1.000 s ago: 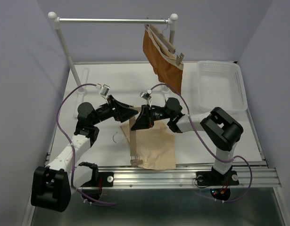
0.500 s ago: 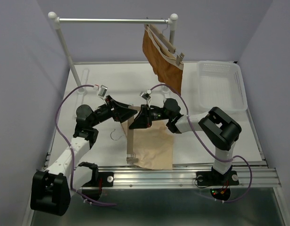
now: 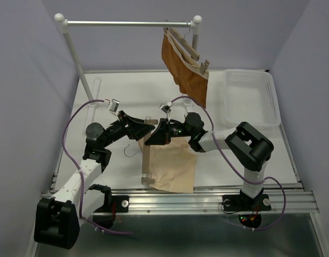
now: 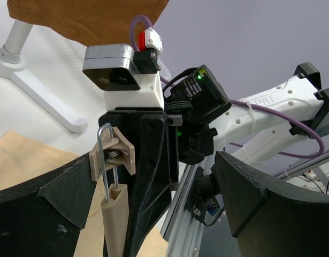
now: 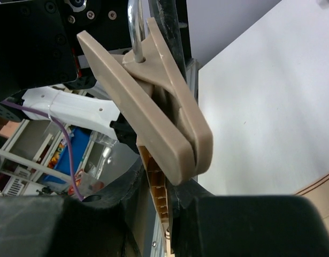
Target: Clip the underwear to the hanger
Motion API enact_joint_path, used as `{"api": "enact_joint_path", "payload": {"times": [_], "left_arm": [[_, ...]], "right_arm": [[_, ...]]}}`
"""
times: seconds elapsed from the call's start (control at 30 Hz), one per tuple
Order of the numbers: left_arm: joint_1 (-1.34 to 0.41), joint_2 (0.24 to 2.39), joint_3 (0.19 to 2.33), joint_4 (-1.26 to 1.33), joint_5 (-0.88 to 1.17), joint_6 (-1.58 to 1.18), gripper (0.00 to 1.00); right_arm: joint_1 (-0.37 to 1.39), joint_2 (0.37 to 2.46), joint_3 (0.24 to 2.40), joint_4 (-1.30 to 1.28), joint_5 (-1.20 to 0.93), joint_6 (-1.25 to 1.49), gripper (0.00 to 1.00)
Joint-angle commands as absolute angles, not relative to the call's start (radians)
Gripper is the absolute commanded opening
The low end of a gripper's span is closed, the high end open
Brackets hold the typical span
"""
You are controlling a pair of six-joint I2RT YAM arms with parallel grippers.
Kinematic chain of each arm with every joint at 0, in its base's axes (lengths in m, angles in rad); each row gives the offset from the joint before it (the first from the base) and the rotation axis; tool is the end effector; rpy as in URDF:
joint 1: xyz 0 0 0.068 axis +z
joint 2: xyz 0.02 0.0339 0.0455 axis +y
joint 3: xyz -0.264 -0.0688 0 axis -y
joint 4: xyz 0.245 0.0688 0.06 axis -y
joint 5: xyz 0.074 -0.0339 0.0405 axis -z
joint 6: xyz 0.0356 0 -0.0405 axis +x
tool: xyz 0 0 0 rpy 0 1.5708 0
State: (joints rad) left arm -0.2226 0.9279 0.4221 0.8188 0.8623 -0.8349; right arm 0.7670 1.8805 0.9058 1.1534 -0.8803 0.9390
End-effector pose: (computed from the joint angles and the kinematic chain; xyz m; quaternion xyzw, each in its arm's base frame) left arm 0.1867 -0.0700 0.2885 0.1612 0.6114 -0.5829 0.5103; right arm 0.2566 0.2854 0.2131 -0.2759 0.6060 0.7026 0.2508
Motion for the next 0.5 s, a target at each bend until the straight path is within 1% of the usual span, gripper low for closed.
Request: {"api": "enact_joint_path", "payload": {"times": [0.0,0.13,0.47], "left_arm": [[-0.230,0.891,0.407,0.882,0.861,-0.859,0.99],[-0.230,0.874,0.397,0.864,0.813,-0.857,0.99],[-0.232,0.887,0.410,0.831,0.766,-0.830,0.99]], "right_arm": [[0.761,1.864,0.900,1.189,-0.770,0.959,0.01],[0.761,1.833,0.882,1.111,-0.701,0.896,0.01],[0.761,1.842,0.877,1.100,-0.716,0.893,0.01]]}}
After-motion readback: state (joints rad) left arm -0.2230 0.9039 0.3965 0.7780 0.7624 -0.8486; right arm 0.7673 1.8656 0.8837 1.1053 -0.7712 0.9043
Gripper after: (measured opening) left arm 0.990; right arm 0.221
